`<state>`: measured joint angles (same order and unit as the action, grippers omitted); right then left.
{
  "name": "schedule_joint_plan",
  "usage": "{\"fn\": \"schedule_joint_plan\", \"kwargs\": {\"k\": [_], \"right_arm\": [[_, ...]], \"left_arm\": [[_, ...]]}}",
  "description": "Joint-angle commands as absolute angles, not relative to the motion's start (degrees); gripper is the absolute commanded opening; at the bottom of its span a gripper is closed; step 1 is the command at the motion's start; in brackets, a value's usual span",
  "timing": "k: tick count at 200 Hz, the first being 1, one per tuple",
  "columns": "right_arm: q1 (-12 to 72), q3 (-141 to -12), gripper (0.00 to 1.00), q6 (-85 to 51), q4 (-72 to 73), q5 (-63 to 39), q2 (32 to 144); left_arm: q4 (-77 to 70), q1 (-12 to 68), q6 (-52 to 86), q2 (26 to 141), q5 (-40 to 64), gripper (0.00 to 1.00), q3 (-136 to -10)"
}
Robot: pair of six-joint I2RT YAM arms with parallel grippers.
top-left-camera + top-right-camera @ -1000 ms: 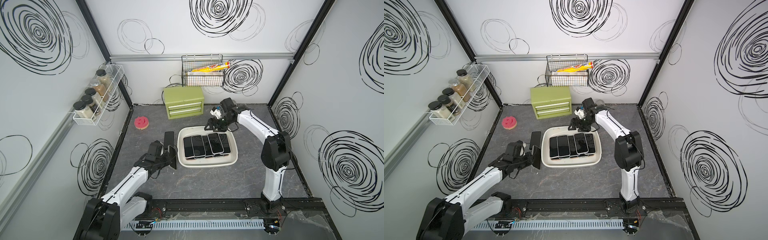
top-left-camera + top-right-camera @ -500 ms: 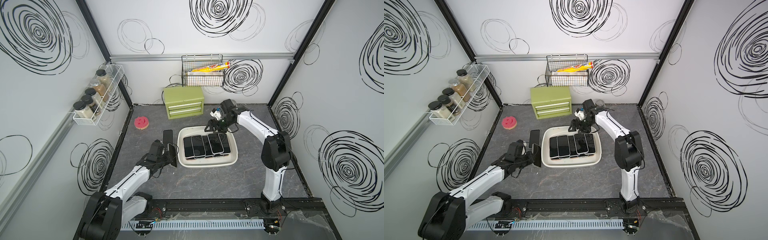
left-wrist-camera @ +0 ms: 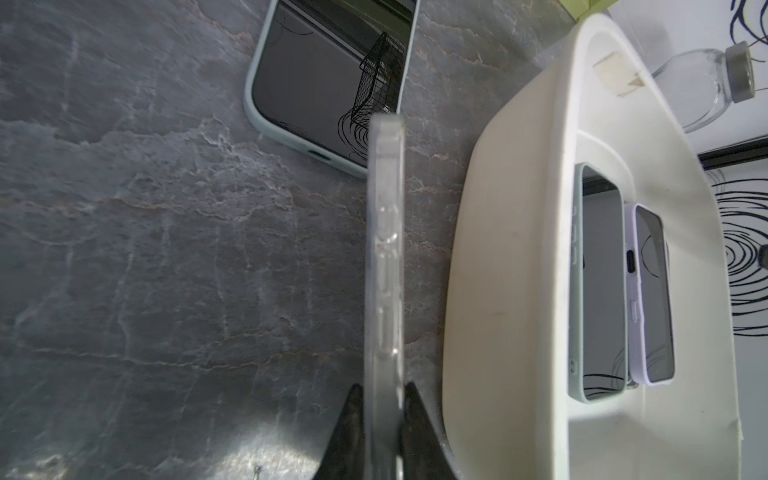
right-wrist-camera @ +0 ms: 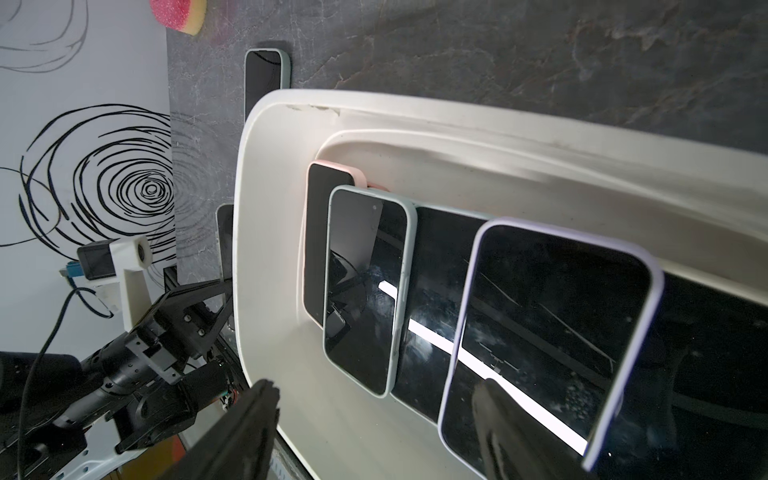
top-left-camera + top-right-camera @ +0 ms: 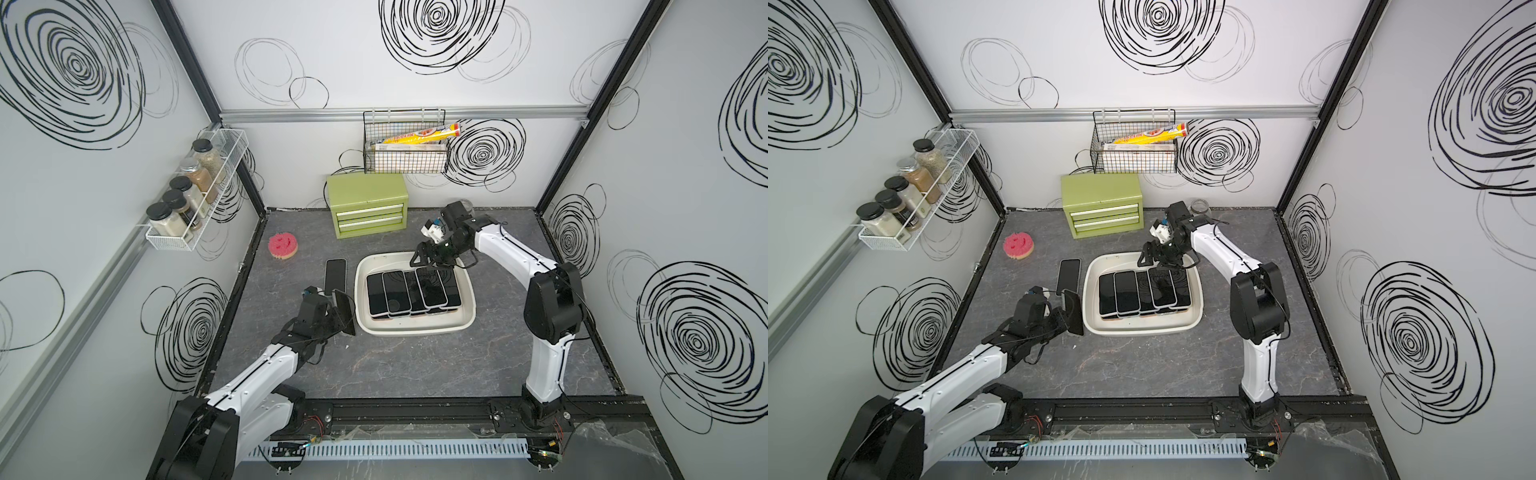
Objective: Take the phone out of the storage box
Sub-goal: Place the phone at the center of the board.
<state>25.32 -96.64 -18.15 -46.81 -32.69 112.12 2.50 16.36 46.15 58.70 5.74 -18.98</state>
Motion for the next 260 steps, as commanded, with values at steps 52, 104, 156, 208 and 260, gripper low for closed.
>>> {"fn": "schedule_joint_plan", "kwargs": {"k": [52, 104, 156, 208, 260], "right_arm": [[25.8, -95.0, 0.78, -17.1, -46.3, -33.4, 109.3], [26.6, -95.0, 0.78, -17.3, -46.2, -33.8, 109.5], [26.8, -93.9, 0.79, -17.1, -46.0, -33.4, 109.1], [26.8, -93.6, 0.78, -16.9, -46.0, -33.3, 108.9], [26.8, -93.1, 0.79, -16.8, -46.1, -32.9, 108.5]], "left_arm": [[12.6, 18.5, 52.9, 53.8, 6.1, 0.00, -12.3], [11.9, 19.6, 54.8, 53.7, 8.9, 0.00, -10.6], [11.7, 17.2, 53.8, 63.1, 6.7, 0.17, -12.1], [16.5, 15.8, 55.4, 63.3, 2.3, 0.50, -14.0], [21.0, 15.8, 56.4, 60.2, 0.3, 0.66, -18.2]]}}
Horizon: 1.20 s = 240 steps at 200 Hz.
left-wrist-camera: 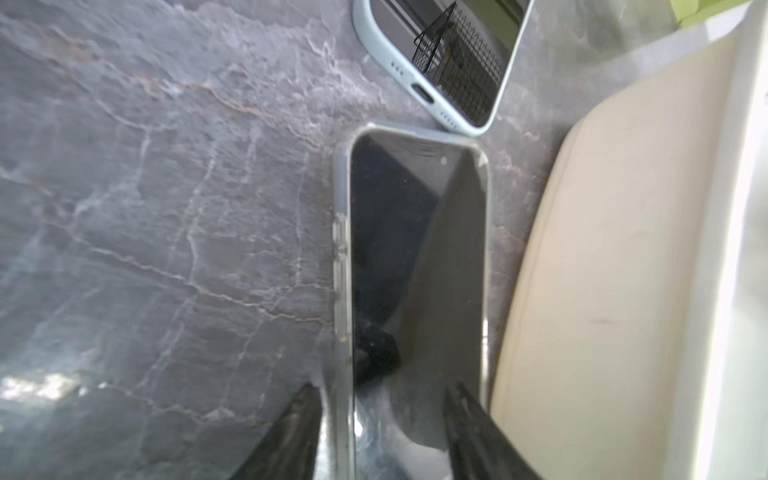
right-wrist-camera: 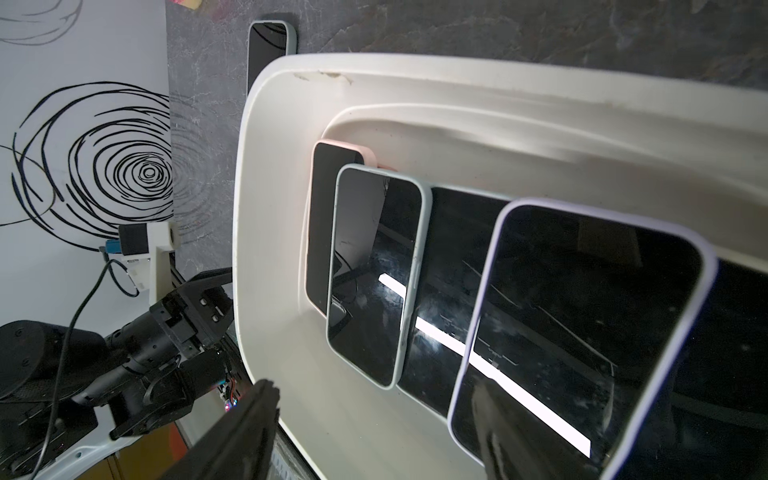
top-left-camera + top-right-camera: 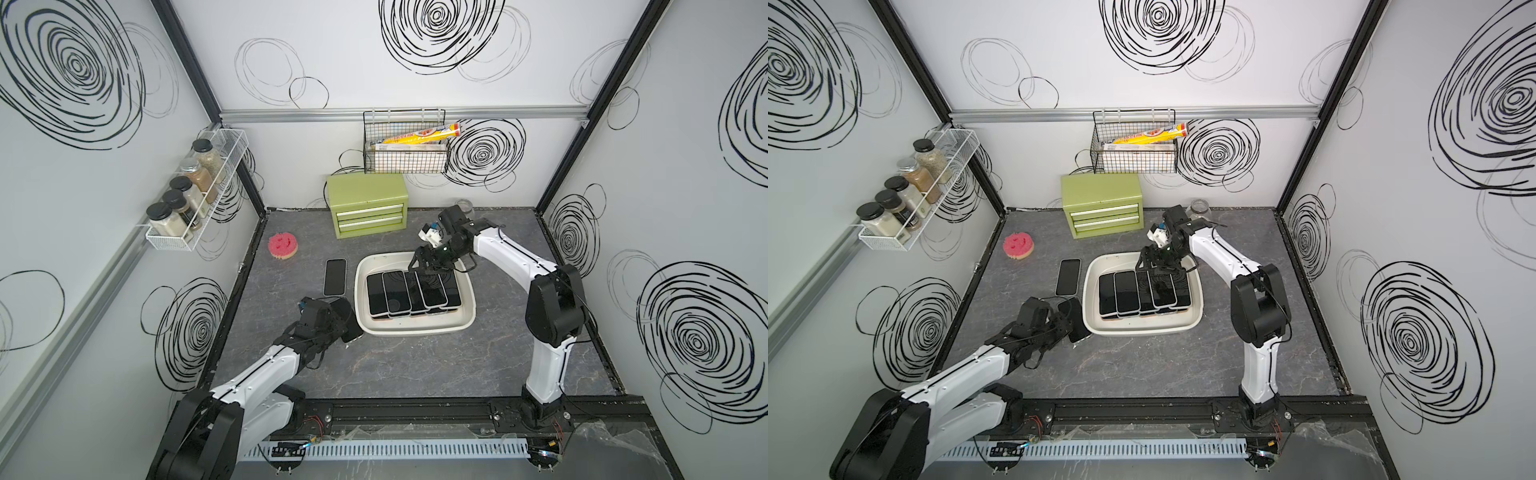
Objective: Take the phone out of the storage box
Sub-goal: Place the phone at the center of the board, then move the storage box to the center of the board.
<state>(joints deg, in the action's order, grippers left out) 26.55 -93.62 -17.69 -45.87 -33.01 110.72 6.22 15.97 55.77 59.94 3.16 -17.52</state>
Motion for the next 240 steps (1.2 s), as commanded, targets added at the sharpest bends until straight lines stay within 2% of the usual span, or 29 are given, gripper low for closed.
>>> {"fn": "schedule_joint_plan", "kwargs": {"k": [1, 9, 14, 23, 58, 70, 79, 85, 102, 115, 171, 240], "right_arm": [[26.8, -93.1, 0.79, -16.8, -46.1, -32.9, 108.5], [26.8, -93.1, 0.79, -16.7, -46.3, -32.7, 108.3], [26.8, -93.2, 0.78, -16.7, -46.3, -32.7, 108.3], [26.8, -93.1, 0.78, -16.7, -46.4, -32.7, 108.4], [26.8, -93.6, 0.79, -16.7, -46.7, -32.6, 108.3], [26.8, -93.6, 0.79, -16.6, -46.6, -32.6, 108.3], [26.8, -93.6, 0.78, -16.4, -46.7, -32.5, 108.3], [26.8, -93.7, 0.78, -16.4, -46.9, -32.3, 108.4], [26.8, -93.5, 0.78, -16.2, -47.2, -32.0, 108.1], [26.8, -93.2, 0.79, -15.9, -47.1, -31.7, 107.8], [26.8, -92.7, 0.78, -15.4, -47.3, -31.2, 107.2], [26.8, -90.8, 0.79, -14.8, -46.9, -30.7, 106.4]], "left_arm": [[21.3, 15.9, 56.4, 60.0, 0.2, 0.66, -18.4], [23.3, 16.0, 56.4, 58.8, -0.3, 0.67, -20.5], [25.0, 16.1, 56.7, 58.0, -0.8, 0.77, -21.8], [28.3, 16.2, 57.5, 56.5, -1.8, 0.79, -24.5], [34.8, 16.8, 61.0, 55.8, 0.2, 0.80, -32.5], [33.6, 17.1, 61.9, 56.9, 1.7, 0.77, -34.7], [31.0, 17.1, 62.6, 58.3, 4.0, 0.67, -35.6], [29.3, 17.2, 63.1, 59.5, 5.3, 0.57, -36.2], [25.1, 18.0, 64.6, 64.2, 8.0, 0.18, -37.9], [23.9, 18.7, 65.8, 68.2, 8.3, 0.00, -39.5], [16.5, 20.9, 70.4, 80.2, 10.5, 0.00, -41.7], [6.3, 25.7, 74.3, 86.9, 10.4, 0.00, -41.9]]}}
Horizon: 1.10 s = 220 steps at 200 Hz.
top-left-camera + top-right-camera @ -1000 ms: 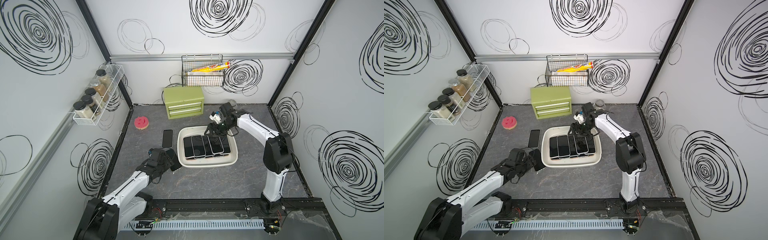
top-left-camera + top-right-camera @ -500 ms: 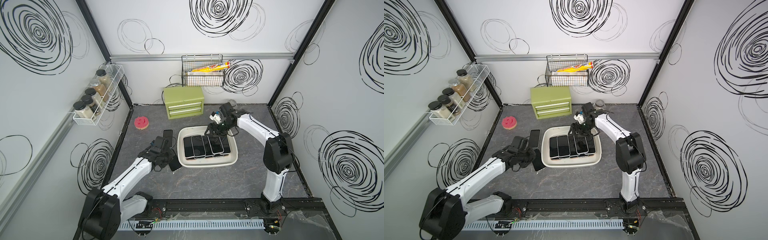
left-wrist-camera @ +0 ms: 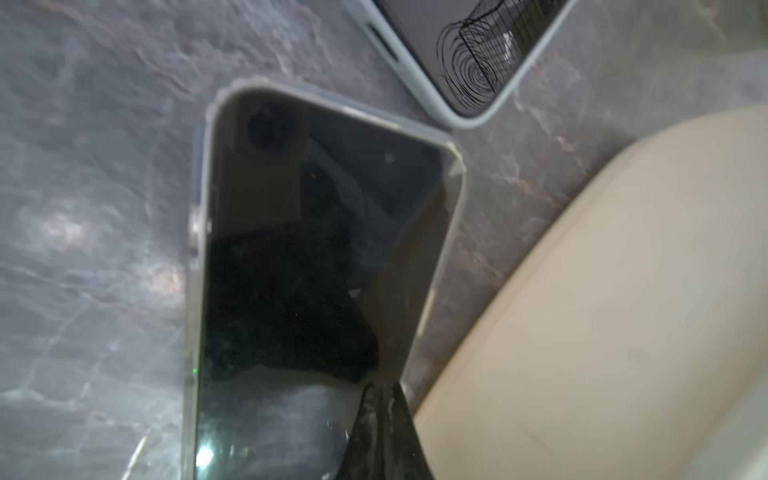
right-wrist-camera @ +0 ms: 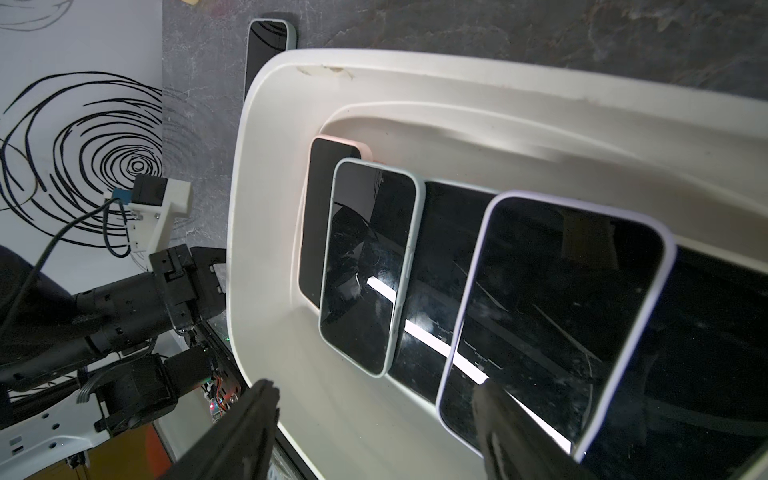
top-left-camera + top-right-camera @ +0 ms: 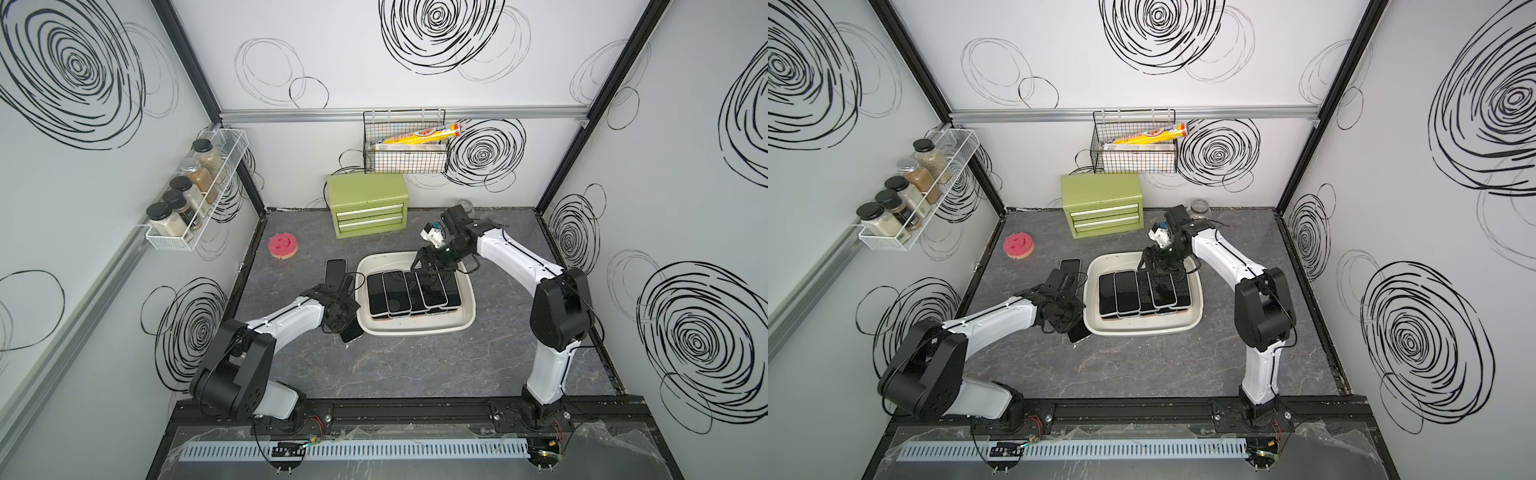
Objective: Take the phone out of the storage box
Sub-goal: Move the storage box to the center of the board.
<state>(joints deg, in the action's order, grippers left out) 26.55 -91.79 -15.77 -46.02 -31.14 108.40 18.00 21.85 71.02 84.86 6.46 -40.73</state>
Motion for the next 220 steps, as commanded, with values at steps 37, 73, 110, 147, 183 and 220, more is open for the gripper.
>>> {"fn": "schedule_joint_plan", "kwargs": {"k": [37, 73, 110, 147, 183, 220], "right_arm": [[26.8, -90.8, 0.79, -14.3, -46.9, -30.1, 105.8], [26.8, -88.7, 0.78, -14.2, -46.7, -29.7, 105.2], [26.8, -88.8, 0.79, -14.2, -46.8, -29.6, 105.2], [26.8, -89.6, 0.79, -14.4, -46.9, -29.7, 105.5], [26.8, -90.0, 0.79, -14.8, -46.8, -29.7, 105.7], [26.8, -89.8, 0.79, -14.8, -46.9, -29.8, 105.5]], "left_arm": [[4.1, 27.5, 74.7, 88.3, 10.4, 0.00, -42.8], [6.7, 27.8, 73.1, 89.0, 10.4, 0.00, -42.9], [16.1, 27.6, 69.1, 86.8, 7.8, 0.00, -40.2], [21.4, 27.5, 65.4, 84.3, 5.3, 0.00, -38.5], [25.5, 27.5, 62.1, 83.9, 3.9, 0.00, -38.6], [27.6, 27.2, 61.3, 80.8, 1.9, 0.00, -37.4]]}}
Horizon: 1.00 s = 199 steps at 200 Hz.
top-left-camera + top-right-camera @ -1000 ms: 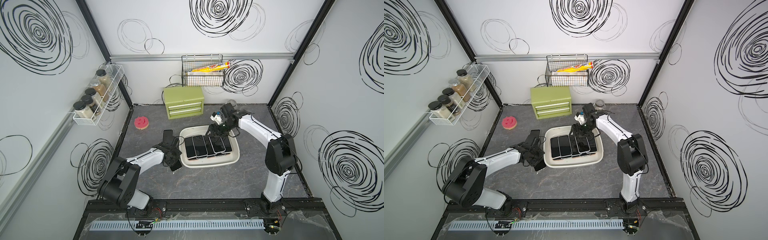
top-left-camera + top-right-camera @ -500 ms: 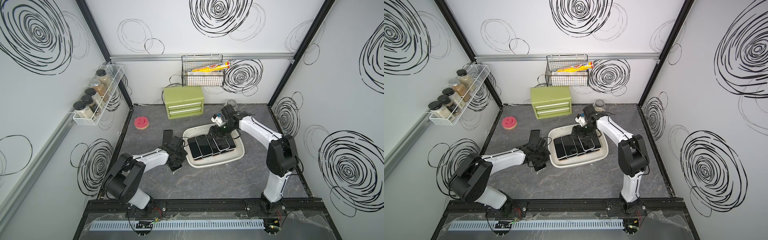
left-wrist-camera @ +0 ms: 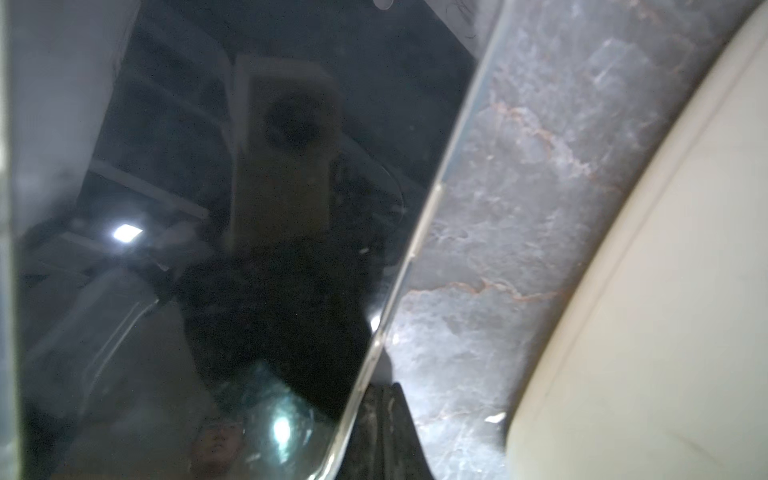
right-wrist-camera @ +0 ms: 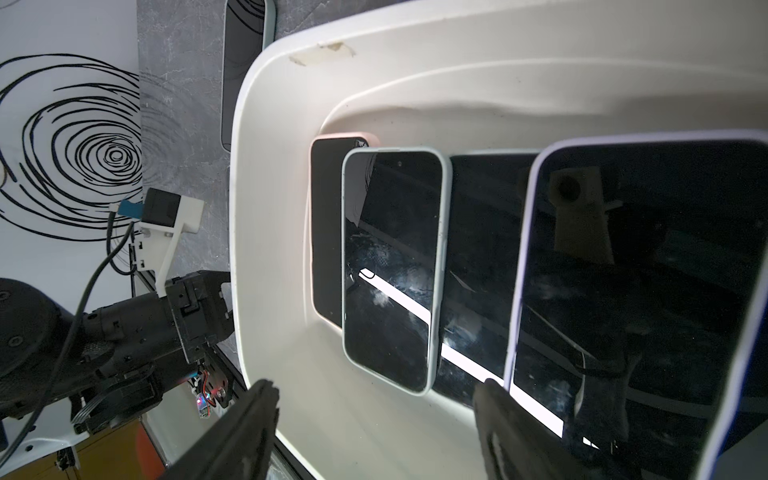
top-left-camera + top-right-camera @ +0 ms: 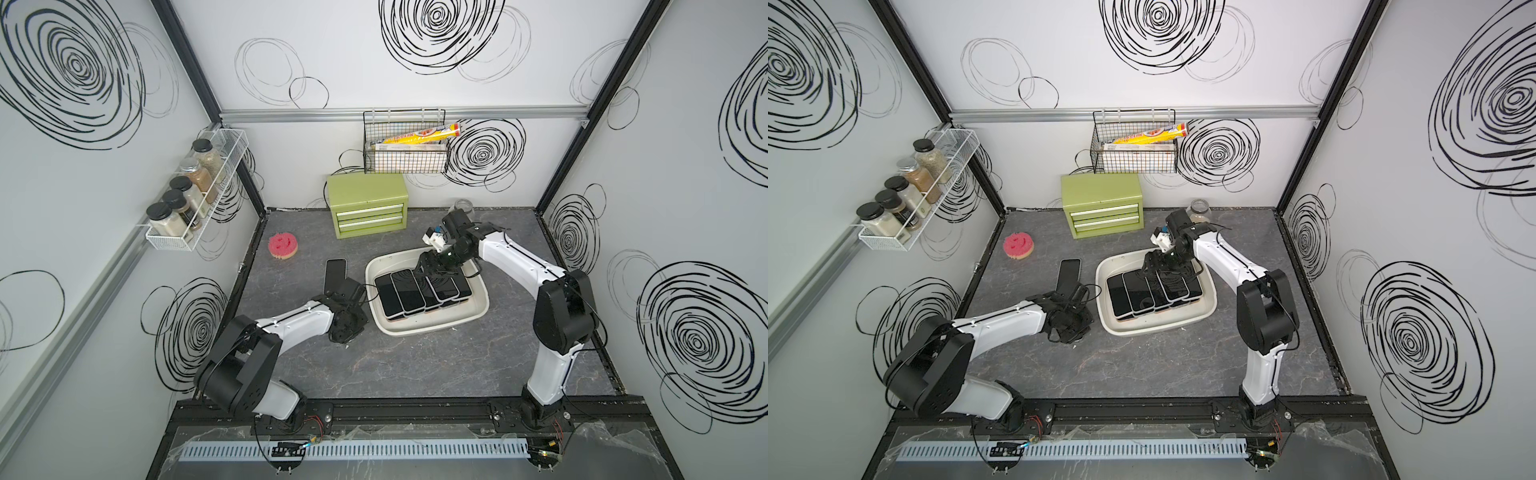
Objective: Take the phone out of the storage box
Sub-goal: Adjust the phone at the center of the board.
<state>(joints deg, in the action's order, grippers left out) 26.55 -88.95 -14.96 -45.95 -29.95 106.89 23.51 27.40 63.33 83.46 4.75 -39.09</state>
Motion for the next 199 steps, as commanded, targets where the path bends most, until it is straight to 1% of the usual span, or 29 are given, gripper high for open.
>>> {"fn": "schedule_joint_plan", "kwargs": {"k": [1, 25, 53, 57, 68, 72, 90, 95, 97, 99, 101, 122, 129, 142, 151, 199], "right_arm": [[26.8, -89.8, 0.79, -14.8, -46.9, -29.9, 105.5], [26.8, -89.6, 0.79, -14.8, -46.9, -29.7, 105.3], [26.8, -90.2, 0.80, -14.5, -47.7, -27.4, 105.2], [26.8, -91.3, 0.80, -14.6, -48.0, -26.9, 105.3], [26.8, -92.6, 0.82, -14.7, -49.1, -25.0, 105.7], [26.9, -93.1, 0.83, -14.7, -49.7, -24.2, 105.9], [28.5, -95.6, 0.90, -13.6, -52.8, -18.7, 106.8], [29.4, -96.4, 0.93, -13.2, -53.6, -16.9, 107.0], [29.8, -96.6, 0.94, -13.1, -53.8, -16.3, 107.0], [30.1, -96.8, 0.98, -13.0, -54.0, -15.7, 107.0], [30.6, -97.0, 1.00, -12.8, -54.2, -15.1, 107.1], [34.3, -97.4, 1.00, -12.7, -54.9, -9.9, 107.6], [35.1, -97.0, 1.00, -12.9, -54.8, -8.6, 108.0], [36.3, -96.0, 1.00, -13.1, -53.9, -5.8, 108.7], [36.9, -95.4, 1.00, -12.9, -52.9, -5.0, 109.2], [38.7, -96.1, 1.00, -11.2, -49.9, -2.1, 114.0]], "left_arm": [[27.4, 27.2, 61.3, 80.8, 1.9, 0.00, -37.4], [26.3, 27.1, 61.6, 80.4, 2.6, 0.00, -36.7], [25.0, 27.6, 62.4, 77.9, 2.5, 0.00, -37.6], [24.9, 27.6, 62.7, 77.5, 2.6, 0.05, -37.9], [24.6, 27.6, 63.0, 76.5, 2.9, 0.26, -39.0], [24.6, 27.6, 63.0, 76.2, 3.0, 0.32, -39.6], [26.1, 27.6, 63.0, 75.8, 2.9, 0.53, -43.0], [26.6, 27.6, 62.8, 75.7, 2.7, 0.57, -44.1], [26.7, 27.6, 62.7, 75.7, 2.7, 0.57, -44.5], [27.0, 27.6, 62.6, 75.8, 2.7, 0.58, -44.9], [27.2, 27.6, 62.4, 75.6, 2.5, 0.59, -45.3], [30.1, 27.5, 61.3, 74.9, 0.6, 0.67, -49.2], [30.8, 27.4, 61.0, 74.6, 0.0, 0.73, -50.1], [31.7, 27.1, 60.1, 73.9, -0.5, 0.76, -51.7], [31.7, 26.8, 59.7, 73.5, -0.5, 0.81, -52.5], [31.6, 25.3, 58.8, 72.7, 1.0, 0.85, -54.3]]}}
